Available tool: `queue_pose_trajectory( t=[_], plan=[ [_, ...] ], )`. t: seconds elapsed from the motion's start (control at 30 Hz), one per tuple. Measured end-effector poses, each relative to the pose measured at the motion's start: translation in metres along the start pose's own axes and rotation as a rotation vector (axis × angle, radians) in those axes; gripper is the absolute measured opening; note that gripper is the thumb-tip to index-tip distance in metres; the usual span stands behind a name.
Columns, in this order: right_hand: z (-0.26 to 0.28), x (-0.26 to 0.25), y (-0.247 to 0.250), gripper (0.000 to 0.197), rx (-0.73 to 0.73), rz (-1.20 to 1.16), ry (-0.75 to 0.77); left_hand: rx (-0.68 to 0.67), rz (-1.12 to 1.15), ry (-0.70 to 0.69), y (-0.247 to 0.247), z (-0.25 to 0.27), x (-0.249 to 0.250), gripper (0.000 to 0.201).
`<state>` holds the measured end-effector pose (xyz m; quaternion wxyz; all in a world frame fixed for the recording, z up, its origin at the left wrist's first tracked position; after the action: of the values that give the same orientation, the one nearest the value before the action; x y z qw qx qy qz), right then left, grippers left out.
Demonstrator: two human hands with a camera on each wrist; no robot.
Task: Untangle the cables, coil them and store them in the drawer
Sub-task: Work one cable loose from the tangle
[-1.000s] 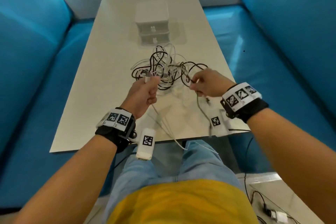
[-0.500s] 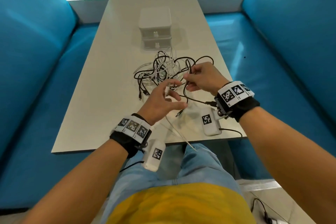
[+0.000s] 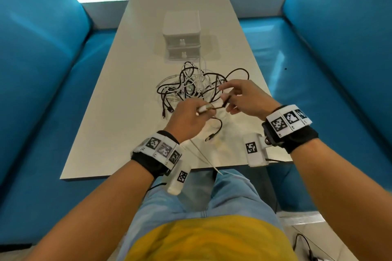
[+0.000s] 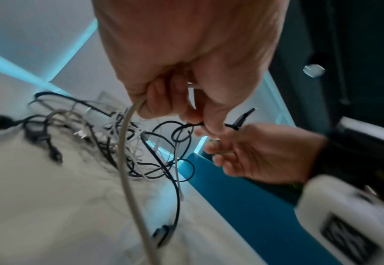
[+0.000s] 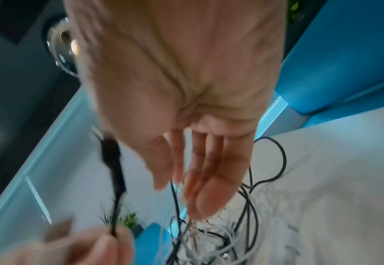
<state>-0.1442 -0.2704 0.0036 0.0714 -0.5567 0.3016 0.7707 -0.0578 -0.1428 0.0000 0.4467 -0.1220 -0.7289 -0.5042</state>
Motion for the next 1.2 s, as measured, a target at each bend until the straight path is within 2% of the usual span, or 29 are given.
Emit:
queue_pose_trajectory(
  t=[0.07,0.13,0.2,0.3,0.4,0.53,0.77,0.93,1.2],
  plan=[
    [0.011,-0.004,-0.005,0.028,-0.102,-0.005,0.061,0.026,0.058,0.083,0.008,-0.003,-0.01,0.019],
    [0.02,-0.011,-0.013,0.027,-0.155,-0.045,0.123,0.0,0.049,0.106,0.009,-0.004,-0.011,0.023],
    [0.023,-0.019,-0.017,0.014,-0.11,-0.064,0.178,-0.034,0.071,0.099,0.007,-0.004,-0.008,0.024],
    [0.023,-0.026,-0.019,0.009,-0.062,-0.09,0.209,-0.022,0.219,0.101,0.008,-0.002,-0.006,0.004],
    [0.023,-0.023,-0.022,0.006,-0.071,-0.151,0.186,0.008,0.472,0.184,0.014,0.001,-0.016,0.039],
    [0.024,-0.019,-0.032,0.006,-0.065,-0.191,0.151,-0.029,0.691,0.174,0.013,0.007,-0.008,0.049],
    [0.023,-0.02,-0.047,0.015,-0.04,-0.362,0.136,-0.046,0.989,0.192,-0.003,0.008,0.0,0.019],
    [0.021,-0.019,-0.048,0.014,0.007,-0.457,0.102,-0.058,1.112,0.2,-0.007,0.009,0.003,0.028],
    [0.021,-0.022,-0.043,0.015,0.044,-0.477,0.127,-0.017,1.075,0.206,-0.007,0.006,0.001,0.035]
  ],
)
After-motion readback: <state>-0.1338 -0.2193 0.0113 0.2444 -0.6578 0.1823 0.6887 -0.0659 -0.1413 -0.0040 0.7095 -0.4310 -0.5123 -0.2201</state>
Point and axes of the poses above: each hand's wrist, its own z-axis away from the middle knuckle, its own y-axis out of the back of the hand, x = y × z, the point moved 7 cm from there along -z, towards the middle knuckle
